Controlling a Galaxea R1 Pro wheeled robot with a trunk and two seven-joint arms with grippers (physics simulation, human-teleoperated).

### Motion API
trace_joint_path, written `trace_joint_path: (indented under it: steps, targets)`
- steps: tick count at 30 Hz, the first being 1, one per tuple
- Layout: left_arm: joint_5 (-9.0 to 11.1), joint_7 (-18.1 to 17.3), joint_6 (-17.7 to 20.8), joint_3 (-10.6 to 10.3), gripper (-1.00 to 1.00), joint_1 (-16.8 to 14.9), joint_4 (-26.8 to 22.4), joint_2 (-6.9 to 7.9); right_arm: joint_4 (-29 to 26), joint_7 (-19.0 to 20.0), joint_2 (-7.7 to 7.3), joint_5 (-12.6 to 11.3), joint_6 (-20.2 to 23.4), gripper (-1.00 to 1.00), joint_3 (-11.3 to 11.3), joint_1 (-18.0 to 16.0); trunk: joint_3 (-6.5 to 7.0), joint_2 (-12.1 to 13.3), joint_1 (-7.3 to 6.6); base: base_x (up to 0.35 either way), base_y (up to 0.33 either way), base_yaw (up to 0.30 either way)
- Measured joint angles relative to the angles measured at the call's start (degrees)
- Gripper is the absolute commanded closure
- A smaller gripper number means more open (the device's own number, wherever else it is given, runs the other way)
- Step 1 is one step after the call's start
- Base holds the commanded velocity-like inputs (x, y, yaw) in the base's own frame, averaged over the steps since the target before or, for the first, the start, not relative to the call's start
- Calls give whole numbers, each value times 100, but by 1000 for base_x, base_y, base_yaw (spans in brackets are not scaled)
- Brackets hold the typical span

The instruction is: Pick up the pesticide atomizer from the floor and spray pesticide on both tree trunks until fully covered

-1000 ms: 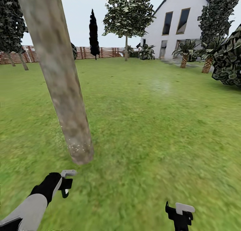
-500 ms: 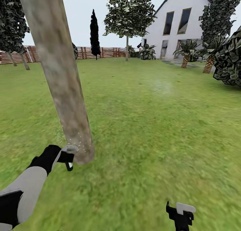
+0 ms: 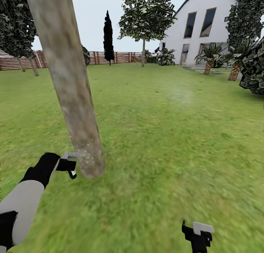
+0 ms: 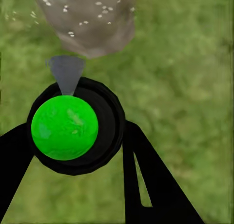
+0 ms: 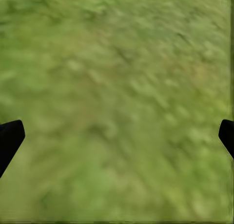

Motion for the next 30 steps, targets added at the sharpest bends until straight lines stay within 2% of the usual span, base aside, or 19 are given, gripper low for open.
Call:
trace_joint_path:
  steps: [4, 6, 8, 30]
  targets:
    - [-55, -5, 28, -3, 100, -20, -34, 101, 0, 3, 0, 0, 1, -100, -1, 0, 0, 0, -2, -54, -12, 13]
    - [-102, -2, 64, -2, 100, -20, -42, 323, 0, -1, 0, 0, 1, -100, 0, 0, 0, 0, -2, -3, -1, 209]
    - [-58, -4, 81, -4, 100, -12, -40, 410, 0, -2, 1, -1, 1, -100, 2, 0, 0, 0, -2, -1, 0, 260]
    - [-20, -4, 71, 16, 100, 54, -43, 365, 0, -5, -7, 0, -9, -100, -2, 0, 0, 0, -3, 31, -254, 4]
